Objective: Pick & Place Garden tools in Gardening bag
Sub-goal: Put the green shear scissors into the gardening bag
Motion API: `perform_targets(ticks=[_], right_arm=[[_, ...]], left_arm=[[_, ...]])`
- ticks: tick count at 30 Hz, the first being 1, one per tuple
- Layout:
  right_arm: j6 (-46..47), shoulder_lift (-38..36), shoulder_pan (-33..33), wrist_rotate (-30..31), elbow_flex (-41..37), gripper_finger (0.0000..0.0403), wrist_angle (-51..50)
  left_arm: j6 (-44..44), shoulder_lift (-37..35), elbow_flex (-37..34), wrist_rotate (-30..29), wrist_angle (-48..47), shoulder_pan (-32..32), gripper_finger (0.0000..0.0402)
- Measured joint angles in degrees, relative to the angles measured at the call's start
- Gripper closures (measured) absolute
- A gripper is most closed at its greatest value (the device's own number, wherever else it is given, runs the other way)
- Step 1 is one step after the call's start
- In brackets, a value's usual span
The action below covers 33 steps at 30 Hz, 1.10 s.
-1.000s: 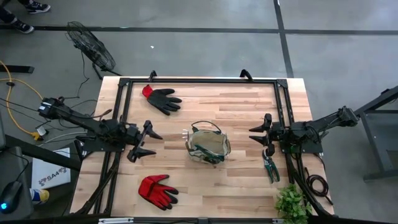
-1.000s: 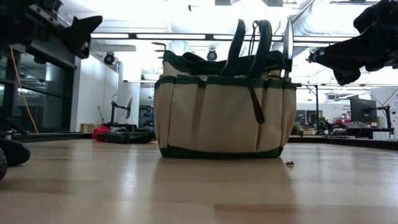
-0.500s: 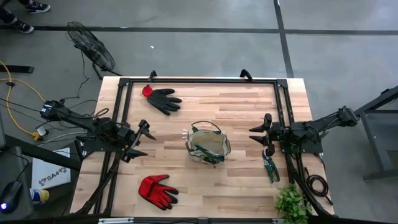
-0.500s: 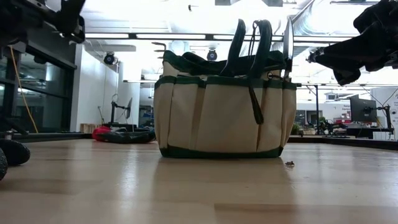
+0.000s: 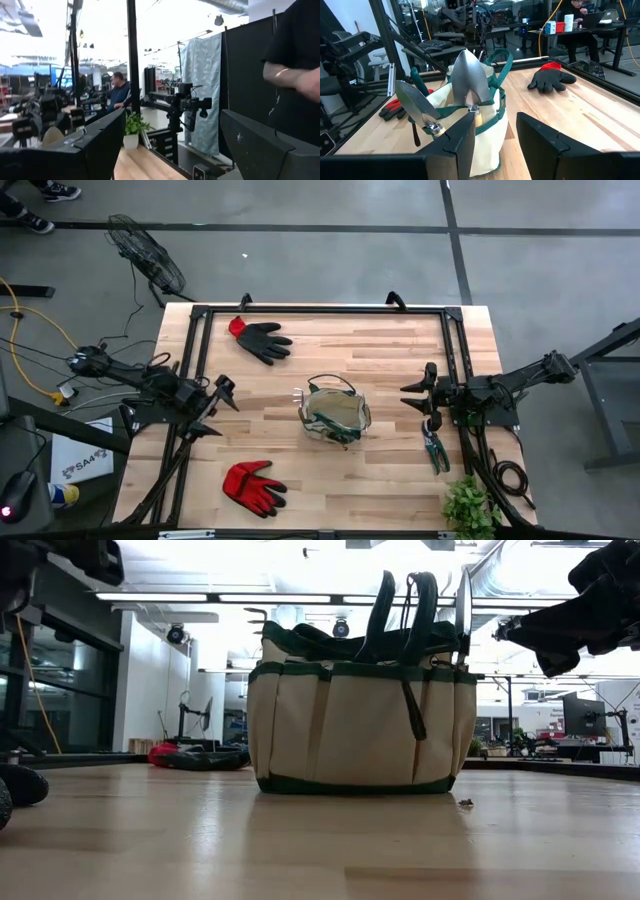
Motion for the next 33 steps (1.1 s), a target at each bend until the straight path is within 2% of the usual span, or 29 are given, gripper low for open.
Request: perform_targets(ticks=[10, 26, 33], right_arm=[[0.0, 0.0, 0.0, 0.0, 0.0, 0.0266, 0.0], [0.0, 0.0, 0.0, 0.0, 0.0, 0.0266, 0.0], [-5.9, 0.0, 0.0, 1.0, 0.0, 0.0266, 0.1]], left_arm=[[1.6, -3.4, 0.0, -0.4, -0.2, 0.0, 0.0082], [1.6, -3.4, 0.0, -0.5, -5.4, 0.0, 0.0082], [1.6, -3.5, 0.0, -0.6, -8.4, 0.0, 0.0082]])
